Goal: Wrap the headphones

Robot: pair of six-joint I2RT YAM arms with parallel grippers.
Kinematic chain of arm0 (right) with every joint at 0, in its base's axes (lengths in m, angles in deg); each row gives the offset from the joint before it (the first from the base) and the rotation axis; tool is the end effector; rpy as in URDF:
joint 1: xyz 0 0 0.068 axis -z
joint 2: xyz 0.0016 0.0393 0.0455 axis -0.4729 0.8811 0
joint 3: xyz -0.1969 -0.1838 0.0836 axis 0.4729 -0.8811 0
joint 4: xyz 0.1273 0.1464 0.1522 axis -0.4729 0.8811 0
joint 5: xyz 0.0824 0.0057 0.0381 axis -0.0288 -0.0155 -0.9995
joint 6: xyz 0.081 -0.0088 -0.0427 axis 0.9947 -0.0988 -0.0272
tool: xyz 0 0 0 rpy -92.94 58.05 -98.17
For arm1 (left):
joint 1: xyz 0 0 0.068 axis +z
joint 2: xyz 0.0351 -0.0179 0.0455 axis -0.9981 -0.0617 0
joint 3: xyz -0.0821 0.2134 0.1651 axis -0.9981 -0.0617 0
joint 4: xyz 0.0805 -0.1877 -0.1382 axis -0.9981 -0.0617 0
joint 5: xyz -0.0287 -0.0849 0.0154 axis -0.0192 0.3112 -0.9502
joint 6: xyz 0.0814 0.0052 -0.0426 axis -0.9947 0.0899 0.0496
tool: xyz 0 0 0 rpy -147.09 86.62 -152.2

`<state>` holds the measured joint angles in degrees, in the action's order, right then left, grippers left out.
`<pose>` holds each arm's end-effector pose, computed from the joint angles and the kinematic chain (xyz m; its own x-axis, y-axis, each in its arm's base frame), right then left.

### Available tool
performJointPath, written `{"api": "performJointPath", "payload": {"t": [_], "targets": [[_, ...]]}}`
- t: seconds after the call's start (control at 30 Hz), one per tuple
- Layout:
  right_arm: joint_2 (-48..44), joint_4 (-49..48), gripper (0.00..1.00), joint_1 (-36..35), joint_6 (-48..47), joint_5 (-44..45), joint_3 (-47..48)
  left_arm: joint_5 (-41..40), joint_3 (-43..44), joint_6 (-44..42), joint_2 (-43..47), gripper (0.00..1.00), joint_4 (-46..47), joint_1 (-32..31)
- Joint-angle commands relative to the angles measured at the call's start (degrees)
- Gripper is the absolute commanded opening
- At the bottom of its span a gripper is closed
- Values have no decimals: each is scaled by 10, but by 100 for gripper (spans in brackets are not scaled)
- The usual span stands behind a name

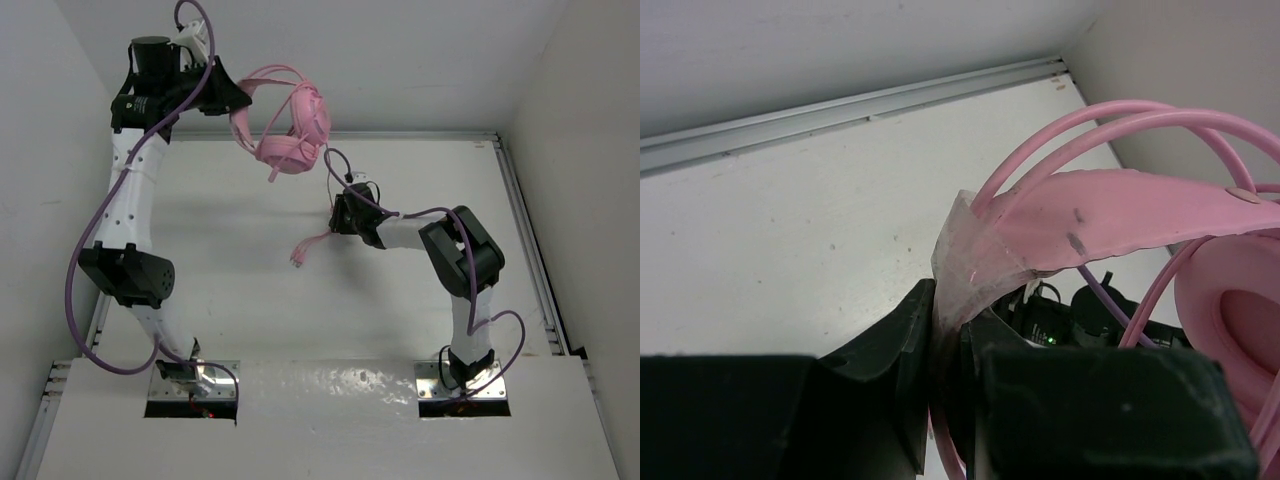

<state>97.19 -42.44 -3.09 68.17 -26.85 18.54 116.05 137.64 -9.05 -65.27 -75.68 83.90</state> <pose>0.3840 0.2216 0.1173 -0.6819 0.2891 -0.6719 -0.0254 0.9086 0.4168 0.3979 -0.0654 0.4702 -0.4660 -0.1316 -0.8750 0.4941 0.7816 -0.3807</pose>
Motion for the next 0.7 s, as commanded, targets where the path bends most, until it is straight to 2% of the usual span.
{"api": "performJointPath", "payload": {"t": [0.0, 0.1, 0.2, 0.33, 0.57, 0.67], "targets": [[-8, -42, 40, -4, -33, -16, 21, 29, 35, 38, 16, 0, 50, 15], [2, -53, 50, -5, -30, -20, 36, 36, 38, 36, 15, 0, 49, 15], [33, -24, 56, -5, -28, 3, 85, 37, 34, 36, 16, 0, 50, 15], [82, 16, 55, -6, -19, -6, 142, 43, 33, 38, 19, 0, 52, 15], [119, -14, 51, -9, -12, -46, 177, 49, 29, 45, 20, 0, 60, 15], [116, -47, 51, -15, -3, -62, 162, 49, 30, 46, 19, 0, 61, 15]]}}
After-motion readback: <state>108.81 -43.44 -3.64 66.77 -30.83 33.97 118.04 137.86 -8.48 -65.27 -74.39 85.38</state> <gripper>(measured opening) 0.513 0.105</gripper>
